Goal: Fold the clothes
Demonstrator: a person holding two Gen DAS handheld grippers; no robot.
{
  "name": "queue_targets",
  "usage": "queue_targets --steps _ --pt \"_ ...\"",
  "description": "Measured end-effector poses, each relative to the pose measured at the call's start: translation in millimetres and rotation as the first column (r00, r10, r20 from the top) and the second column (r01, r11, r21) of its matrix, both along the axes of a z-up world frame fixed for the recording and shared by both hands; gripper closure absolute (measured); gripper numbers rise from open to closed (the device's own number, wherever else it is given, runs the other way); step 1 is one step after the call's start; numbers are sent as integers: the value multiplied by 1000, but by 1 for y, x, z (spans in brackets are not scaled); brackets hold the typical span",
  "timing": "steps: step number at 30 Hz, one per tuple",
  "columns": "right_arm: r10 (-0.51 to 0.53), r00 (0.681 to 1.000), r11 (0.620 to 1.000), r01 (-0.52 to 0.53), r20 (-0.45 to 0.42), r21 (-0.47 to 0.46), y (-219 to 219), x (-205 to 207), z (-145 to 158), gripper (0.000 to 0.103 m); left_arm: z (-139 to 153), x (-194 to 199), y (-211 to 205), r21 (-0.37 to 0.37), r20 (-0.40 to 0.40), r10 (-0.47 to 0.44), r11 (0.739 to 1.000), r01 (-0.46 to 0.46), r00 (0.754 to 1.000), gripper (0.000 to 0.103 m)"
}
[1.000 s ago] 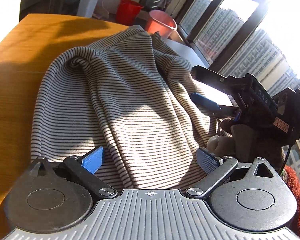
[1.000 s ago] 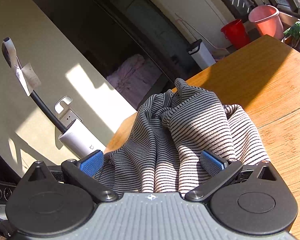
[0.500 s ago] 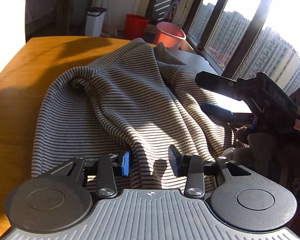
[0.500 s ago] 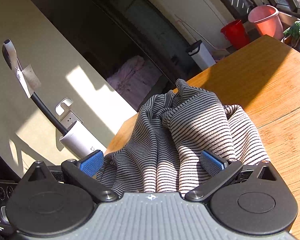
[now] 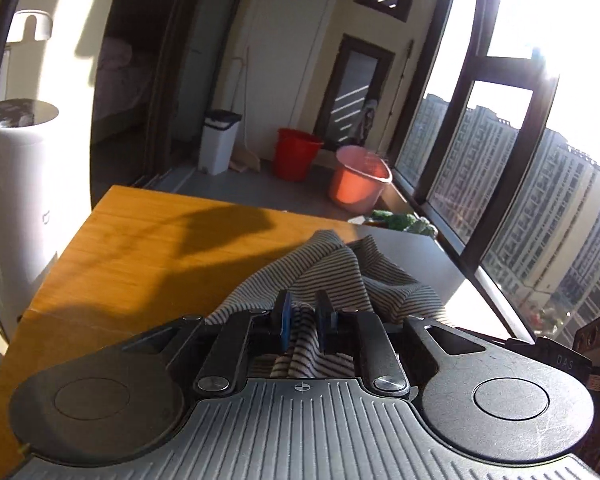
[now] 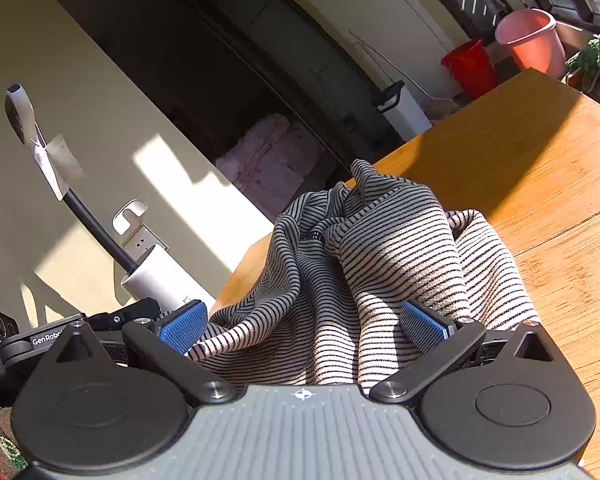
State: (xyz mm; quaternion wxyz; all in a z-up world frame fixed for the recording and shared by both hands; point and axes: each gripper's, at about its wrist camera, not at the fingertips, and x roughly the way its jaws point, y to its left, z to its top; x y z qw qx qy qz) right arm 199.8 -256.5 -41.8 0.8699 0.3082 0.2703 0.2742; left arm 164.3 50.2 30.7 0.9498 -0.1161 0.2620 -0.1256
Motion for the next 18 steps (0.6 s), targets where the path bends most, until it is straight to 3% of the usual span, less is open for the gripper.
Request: queue_targets --steps 3,5,8,10,12,13,15,16,17,18 --pt "0 1000 1000 0 0 -2 0 0 0 0 -2 -8 19 -68 -45 -13 998 10 999 83" --pt "0 1000 1000 0 0 -2 1 0 1 0 -11 -13 26 -112 -87 -82 991 72 993 50" --pt "0 1000 1000 0 0 -2 1 0 0 0 -27 -16 25 -187 -133 -199 967 173 971 34" --pt "0 1000 1000 0 0 -2 1 0 0 0 -34 -15 17 -227 -149 -264 947 227 953 17" --pt "0 1000 1000 0 0 -2 0 0 0 0 -43 -9 1 -206 -179 -280 948 242 943 13" --pt "0 1000 1000 0 0 -2 0 0 1 0 -47 -6 -8 -178 -199 -278 953 244 940 17" --pt "0 1000 1000 0 1 -1 1 0 0 0 -58 0 -28 -88 -241 -264 964 250 934 47" --pt "-1 1000 1000 1 1 0 1 0 0 0 -62 3 -36 -43 -256 -256 966 253 932 81" --pt "-1 1000 1000 1 1 1 1 0 0 0 -62 6 -42 1 -266 -242 968 251 933 96" --pt "-1 1000 1000 1 1 2 1 0 0 0 -57 9 -41 24 -244 -215 973 228 946 96"
